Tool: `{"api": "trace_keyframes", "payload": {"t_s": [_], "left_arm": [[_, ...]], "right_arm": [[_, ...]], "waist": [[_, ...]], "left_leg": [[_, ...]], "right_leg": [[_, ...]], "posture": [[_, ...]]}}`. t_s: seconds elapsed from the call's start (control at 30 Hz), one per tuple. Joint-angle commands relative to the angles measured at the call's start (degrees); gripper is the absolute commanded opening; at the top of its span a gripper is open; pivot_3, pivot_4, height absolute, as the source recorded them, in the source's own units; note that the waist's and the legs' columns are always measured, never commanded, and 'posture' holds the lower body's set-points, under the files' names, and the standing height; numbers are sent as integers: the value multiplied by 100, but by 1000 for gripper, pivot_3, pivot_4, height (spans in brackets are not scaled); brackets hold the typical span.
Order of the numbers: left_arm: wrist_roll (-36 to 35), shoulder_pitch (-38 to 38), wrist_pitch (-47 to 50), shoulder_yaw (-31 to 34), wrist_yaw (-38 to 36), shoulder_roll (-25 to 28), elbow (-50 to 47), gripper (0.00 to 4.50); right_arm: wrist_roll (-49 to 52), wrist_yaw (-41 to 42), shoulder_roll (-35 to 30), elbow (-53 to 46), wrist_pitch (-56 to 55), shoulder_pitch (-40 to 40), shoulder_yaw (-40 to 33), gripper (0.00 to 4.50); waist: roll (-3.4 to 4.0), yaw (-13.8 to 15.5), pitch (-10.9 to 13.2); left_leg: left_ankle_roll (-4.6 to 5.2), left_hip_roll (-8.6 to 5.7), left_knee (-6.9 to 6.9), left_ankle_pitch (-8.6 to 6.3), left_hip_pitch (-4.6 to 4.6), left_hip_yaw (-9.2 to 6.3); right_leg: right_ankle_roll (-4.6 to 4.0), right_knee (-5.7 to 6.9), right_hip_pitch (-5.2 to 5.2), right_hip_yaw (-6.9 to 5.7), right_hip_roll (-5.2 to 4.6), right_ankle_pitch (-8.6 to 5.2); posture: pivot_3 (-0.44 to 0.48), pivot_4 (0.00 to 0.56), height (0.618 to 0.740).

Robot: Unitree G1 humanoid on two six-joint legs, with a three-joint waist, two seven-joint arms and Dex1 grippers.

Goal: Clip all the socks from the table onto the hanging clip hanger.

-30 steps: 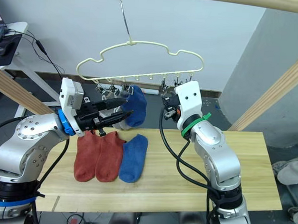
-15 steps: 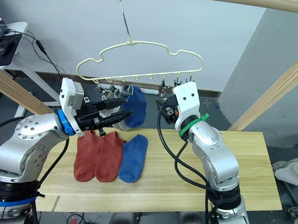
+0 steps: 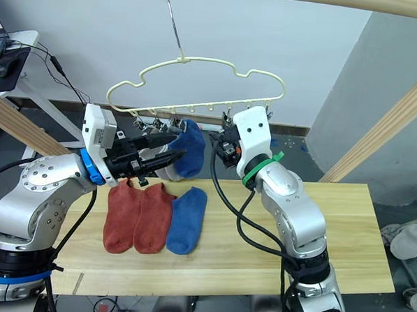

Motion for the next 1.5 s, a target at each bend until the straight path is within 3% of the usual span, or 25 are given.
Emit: {"api": "trace_keyframes", "payload": {"t_s": [0.03, 0.87, 0.97, 1.13, 1.23, 1.47, 1.5], "left_arm": [[-27, -27, -66, 50, 17, -1, -116, 2041], [-184, -87, -19, 129, 46, -136, -111, 2041], [-201, -86, -18, 124, 69, -138, -120, 2041], [-184, -66, -38, 99, 123, -150, -148, 2041], [-143, 27, -87, 88, 136, -143, -183, 2041], [156, 629, -245, -103, 15, -6, -332, 2041], [324, 810, -329, -174, 30, 19, -274, 2210]], "right_arm": [[-15, 1, 67, 19, -257, -187, -47, 3064], [-18, -152, 357, 472, -647, -399, -127, 3064], [-9, -191, 396, 509, -644, -411, -180, 2481], [29, -232, 475, 576, -653, -462, -309, 749], [49, -227, 497, 596, -663, -475, -333, 130], [113, -217, 514, 609, -650, -489, -406, 28], [111, -210, 509, 613, -651, -493, -414, 28]], "waist": [[0, 1, 0], [0, 3, 0], [0, 3, 0], [0, 6, 0], [0, 1, 0], [0, 3, 0], [0, 1, 0]], "left_leg": [[0, 0, 0, 0, 0, -1], [0, 1, 0, 0, 0, -2], [0, 1, -1, 0, 0, -2], [0, 1, 0, 0, 0, -2], [0, 1, -1, 0, 0, -1], [0, 1, -2, 0, 0, -1], [0, 1, -3, 0, 0, -1]], "right_leg": [[0, 0, 0, -1, 0, 0], [0, 0, 0, -1, -2, 0], [0, 0, 0, -1, -2, 0], [0, 0, 0, -1, -2, 0], [0, 0, 0, -1, -2, 0], [0, -1, 0, 0, -3, 0], [0, -2, 0, 0, -3, 0]], "posture": [[-9, 308, 735], [-5, 310, 735], [0, 311, 735], [0, 311, 735], [0, 311, 735], [2, 309, 735], [0, 310, 735]]}}
